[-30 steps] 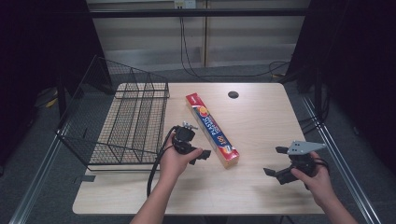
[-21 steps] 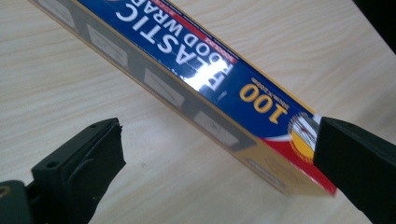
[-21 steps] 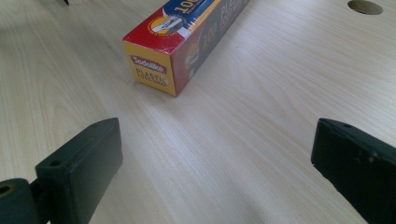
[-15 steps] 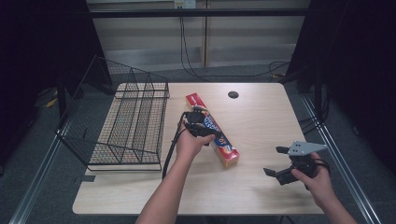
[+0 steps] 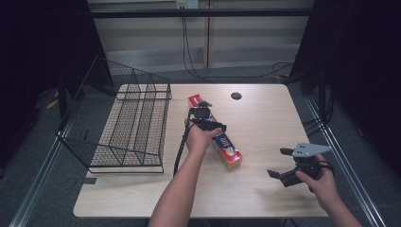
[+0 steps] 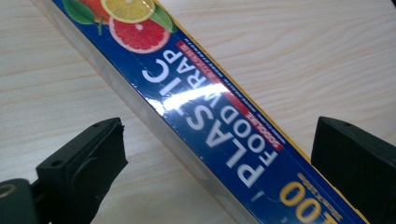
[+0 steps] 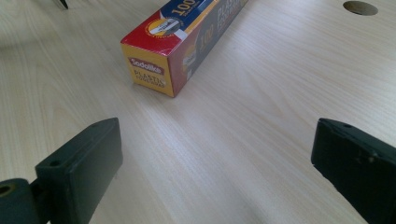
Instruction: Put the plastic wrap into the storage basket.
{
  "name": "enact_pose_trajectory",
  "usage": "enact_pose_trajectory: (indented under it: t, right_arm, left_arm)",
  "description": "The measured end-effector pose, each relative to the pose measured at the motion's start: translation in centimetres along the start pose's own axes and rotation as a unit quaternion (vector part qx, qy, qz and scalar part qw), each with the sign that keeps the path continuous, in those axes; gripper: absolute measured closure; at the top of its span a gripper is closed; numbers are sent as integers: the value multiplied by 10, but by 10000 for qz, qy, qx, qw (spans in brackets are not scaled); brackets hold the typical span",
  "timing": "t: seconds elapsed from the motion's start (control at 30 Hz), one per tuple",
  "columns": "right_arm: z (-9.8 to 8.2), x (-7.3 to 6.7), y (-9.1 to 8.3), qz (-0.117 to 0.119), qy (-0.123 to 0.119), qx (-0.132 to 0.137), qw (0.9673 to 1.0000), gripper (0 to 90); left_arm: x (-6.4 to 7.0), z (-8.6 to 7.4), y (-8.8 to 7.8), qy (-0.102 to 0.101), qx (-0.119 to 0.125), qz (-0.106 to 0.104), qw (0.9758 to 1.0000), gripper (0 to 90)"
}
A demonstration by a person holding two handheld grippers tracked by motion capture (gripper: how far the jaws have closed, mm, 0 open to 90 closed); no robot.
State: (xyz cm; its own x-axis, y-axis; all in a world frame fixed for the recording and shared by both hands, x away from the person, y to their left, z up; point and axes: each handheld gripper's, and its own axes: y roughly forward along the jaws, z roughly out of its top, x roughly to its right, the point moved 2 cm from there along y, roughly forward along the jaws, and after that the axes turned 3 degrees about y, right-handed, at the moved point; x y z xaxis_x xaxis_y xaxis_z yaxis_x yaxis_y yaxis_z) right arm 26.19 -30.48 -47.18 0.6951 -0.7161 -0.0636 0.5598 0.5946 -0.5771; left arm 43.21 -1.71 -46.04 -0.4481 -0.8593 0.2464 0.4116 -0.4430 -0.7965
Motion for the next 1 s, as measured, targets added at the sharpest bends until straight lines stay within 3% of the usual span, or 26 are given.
enact_pose_trajectory:
  t: [0.6, 0.77, 0.87, 1.0]
  right_arm:
    - [0, 0, -1, 7, -8, 35, 10000, 19]
    - [1, 1, -2, 18, 4, 49, 10000, 20]
    - [1, 1, -2, 30, 13, 54, 10000, 19]
    - [1, 1, -3, 16, 14, 98, 9999, 19]
  left_arm:
    - [7, 4, 26, -128, -297, 175, 9993, 51]
    - [6, 3, 27, -195, -342, 103, 9992, 64]
    - [4, 1, 26, -475, -401, -51, 9981, 95]
    - [1, -1, 19, -413, -563, -71, 9975, 150]
